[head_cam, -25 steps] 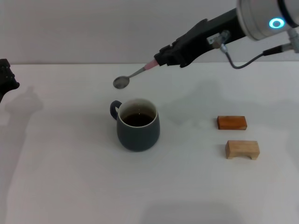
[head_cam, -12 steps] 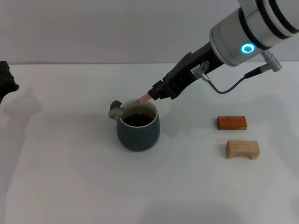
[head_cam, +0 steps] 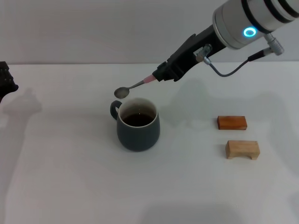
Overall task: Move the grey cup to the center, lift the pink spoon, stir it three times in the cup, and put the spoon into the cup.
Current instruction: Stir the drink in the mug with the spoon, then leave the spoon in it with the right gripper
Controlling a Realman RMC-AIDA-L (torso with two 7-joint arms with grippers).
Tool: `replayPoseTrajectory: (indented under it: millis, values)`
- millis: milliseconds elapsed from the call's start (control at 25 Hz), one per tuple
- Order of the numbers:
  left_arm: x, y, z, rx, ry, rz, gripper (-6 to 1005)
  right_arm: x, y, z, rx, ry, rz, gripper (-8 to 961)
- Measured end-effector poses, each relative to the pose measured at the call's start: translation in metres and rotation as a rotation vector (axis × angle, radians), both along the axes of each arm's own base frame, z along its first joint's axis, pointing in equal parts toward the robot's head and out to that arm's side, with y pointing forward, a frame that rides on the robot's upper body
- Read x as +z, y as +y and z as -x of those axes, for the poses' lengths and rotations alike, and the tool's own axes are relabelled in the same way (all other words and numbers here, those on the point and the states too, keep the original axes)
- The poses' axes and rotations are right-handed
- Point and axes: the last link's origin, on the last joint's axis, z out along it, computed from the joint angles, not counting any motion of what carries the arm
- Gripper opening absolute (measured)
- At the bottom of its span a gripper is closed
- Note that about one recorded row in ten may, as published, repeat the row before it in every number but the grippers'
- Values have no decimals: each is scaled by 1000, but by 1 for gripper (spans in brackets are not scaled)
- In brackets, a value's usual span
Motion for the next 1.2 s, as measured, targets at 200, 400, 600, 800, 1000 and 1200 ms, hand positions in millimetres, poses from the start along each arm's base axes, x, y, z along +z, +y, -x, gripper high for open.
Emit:
replayPoseTrajectory:
  millis: [200, 400, 600, 800, 1000, 1200]
  values:
    - [1, 0, 0, 0, 1, -1, 1, 1, -1, 0, -19, -2, 3, 117]
    - [1, 0, 0, 0, 2, -1, 1, 2, -2, -1, -49, -7, 10, 117]
    - [1, 1, 0, -2, 2, -1, 2, 4, -6, -3, -74, -10, 15, 117]
    - [2, 1, -1, -4, 1, -4, 2, 7, -9, -6, -98, -28, 11, 117]
    - [2, 2, -2, -6, 0, -6, 2, 8, -9, -12, -130, -50, 4, 117]
    - [2, 4, -3, -12, 0, -7, 1, 9, -8, -17, -148, -79, -3, 118]
